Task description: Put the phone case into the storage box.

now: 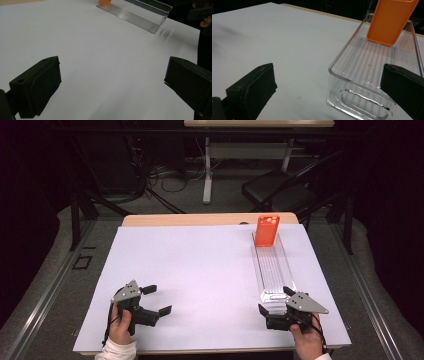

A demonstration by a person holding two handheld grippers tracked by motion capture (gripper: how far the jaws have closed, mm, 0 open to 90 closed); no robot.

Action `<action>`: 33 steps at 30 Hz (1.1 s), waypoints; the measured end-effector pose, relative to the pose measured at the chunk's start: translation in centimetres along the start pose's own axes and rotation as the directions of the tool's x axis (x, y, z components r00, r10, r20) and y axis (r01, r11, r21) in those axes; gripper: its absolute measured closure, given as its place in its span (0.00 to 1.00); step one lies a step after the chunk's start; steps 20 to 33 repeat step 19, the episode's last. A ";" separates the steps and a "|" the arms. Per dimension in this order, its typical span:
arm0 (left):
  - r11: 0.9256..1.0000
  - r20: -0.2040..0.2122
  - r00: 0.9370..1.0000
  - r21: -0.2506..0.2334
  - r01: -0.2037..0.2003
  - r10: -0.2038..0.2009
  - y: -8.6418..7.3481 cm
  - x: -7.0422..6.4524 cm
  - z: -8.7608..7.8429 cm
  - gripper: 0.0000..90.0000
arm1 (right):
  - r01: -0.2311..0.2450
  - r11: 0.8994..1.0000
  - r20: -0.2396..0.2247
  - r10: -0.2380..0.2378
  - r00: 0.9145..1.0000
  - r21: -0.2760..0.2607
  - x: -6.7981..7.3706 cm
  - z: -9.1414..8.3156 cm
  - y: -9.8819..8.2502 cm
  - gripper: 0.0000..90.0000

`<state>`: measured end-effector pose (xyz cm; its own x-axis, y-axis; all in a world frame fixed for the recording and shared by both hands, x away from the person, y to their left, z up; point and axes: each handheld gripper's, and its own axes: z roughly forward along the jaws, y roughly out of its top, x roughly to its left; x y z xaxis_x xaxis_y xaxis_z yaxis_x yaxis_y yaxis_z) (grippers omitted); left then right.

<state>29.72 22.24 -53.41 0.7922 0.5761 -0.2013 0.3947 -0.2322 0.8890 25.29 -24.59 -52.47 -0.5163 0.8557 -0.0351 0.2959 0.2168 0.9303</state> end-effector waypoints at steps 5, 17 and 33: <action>1.000 -0.003 1.000 0.000 -0.001 0.001 0.0 0.0 0.1 0.01 | -0.001 1.000 -0.004 0.001 1.000 0.004 -0.2 0.3 -0.1 0.00; 1.000 -0.007 1.000 0.017 -0.002 0.003 0.0 0.2 0.3 0.01 | 0.005 1.000 -0.011 -0.005 1.000 0.011 -0.1 0.3 -0.2 0.00; 1.000 -0.007 1.000 0.017 -0.004 0.004 0.1 0.2 0.2 0.01 | 0.001 1.000 -0.007 -0.001 1.000 0.010 -0.1 0.3 -0.3 0.00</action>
